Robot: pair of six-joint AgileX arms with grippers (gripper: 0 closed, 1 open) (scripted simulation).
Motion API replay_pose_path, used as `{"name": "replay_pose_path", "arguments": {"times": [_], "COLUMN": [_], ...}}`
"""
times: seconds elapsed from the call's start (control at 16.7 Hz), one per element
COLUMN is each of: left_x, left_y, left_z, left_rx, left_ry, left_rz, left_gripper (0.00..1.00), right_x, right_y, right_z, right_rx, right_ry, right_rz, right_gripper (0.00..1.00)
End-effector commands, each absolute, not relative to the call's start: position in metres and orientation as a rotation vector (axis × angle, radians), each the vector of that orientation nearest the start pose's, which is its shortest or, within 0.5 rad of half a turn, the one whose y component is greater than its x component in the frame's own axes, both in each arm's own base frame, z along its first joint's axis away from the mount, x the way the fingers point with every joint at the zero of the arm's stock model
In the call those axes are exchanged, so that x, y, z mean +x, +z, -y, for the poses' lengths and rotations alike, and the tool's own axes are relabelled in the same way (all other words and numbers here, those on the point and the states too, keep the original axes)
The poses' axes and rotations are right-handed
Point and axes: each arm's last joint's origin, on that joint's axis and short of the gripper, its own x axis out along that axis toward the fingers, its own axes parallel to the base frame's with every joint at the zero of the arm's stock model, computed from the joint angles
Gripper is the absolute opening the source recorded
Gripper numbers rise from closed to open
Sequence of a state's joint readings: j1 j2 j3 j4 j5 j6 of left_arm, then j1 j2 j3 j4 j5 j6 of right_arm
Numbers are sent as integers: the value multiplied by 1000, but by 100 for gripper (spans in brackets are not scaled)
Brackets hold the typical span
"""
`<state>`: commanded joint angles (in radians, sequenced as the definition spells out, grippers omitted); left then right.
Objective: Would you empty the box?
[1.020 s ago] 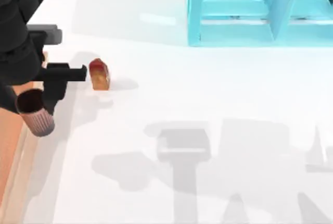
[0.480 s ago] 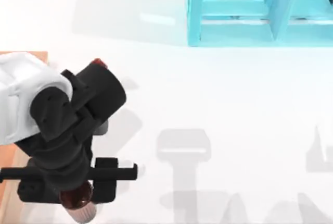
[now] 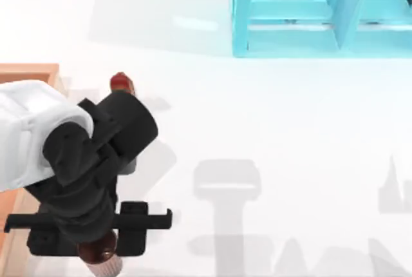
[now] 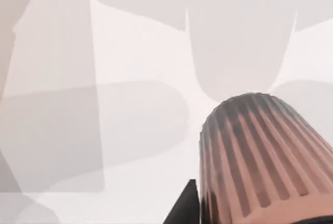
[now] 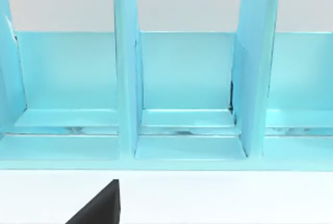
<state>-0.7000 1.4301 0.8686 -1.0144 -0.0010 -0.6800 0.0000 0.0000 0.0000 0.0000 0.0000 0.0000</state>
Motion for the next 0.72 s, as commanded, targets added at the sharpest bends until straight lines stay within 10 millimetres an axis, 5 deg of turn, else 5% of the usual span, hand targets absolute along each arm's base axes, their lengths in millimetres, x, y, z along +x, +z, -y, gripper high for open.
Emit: {"name": "replay_pose_path", "arguments": {"times": [0.24, 0.48, 0.72], "left_x": [173, 173, 173], "left_y": [157, 155, 155], "left_z": [146, 146, 146], "left_rx": [18, 19, 19], "left_ry": [-18, -17, -17], "left_rz": [-1568, -1570, -1570], "left_gripper": [0, 0, 30], "right_x": [106, 106, 106], "right_y": [160, 160, 160], "right_z": [1, 1, 1], "right_rx": [0, 0, 0], "right_ry": [0, 0, 0], "right_rz": [0, 0, 0], "right_gripper": [100, 100, 100]}}
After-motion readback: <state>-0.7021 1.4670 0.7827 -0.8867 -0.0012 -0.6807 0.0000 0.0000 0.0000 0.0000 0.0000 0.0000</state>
